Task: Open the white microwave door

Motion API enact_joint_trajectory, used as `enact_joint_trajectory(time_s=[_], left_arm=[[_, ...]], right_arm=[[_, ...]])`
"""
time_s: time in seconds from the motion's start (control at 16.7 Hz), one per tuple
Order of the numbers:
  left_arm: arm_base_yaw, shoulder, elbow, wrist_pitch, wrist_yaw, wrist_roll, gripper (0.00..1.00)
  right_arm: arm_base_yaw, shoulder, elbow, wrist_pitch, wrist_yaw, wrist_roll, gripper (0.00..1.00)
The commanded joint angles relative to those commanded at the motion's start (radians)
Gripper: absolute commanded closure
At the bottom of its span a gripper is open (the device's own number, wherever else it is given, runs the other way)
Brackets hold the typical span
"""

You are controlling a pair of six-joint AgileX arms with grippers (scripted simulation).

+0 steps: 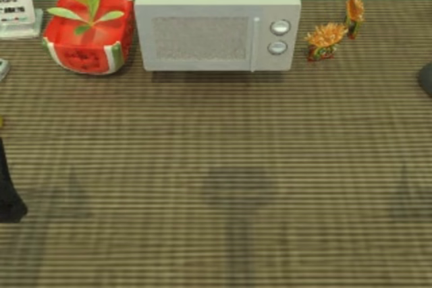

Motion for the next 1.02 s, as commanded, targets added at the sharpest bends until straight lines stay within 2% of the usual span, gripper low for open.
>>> enact_joint_trajectory(time_s=[0.24, 0.42, 0.66, 1.02], left_arm=[[-0.019, 0.031, 0.029, 0.001, -0.013, -0.009, 0.00], [-0.088, 0.156, 0.139, 0.002, -0.066, -0.042, 0.00], [-0.227, 0.461, 0.370, -0.006, -0.188, -0.113, 0.00], [-0.481, 1.080, 0.800, -0.024, -0.424, -0.252, 0.00]], right_arm=[[0.000, 0.000, 0.000, 0.000, 0.000, 0.000, 0.00], [0.000, 0.000, 0.000, 0.000, 0.000, 0.000, 0.00], [0.000, 0.000, 0.000, 0.000, 0.000, 0.000, 0.00], [0.000, 0.000, 0.000, 0.000, 0.000, 0.000, 0.00]])
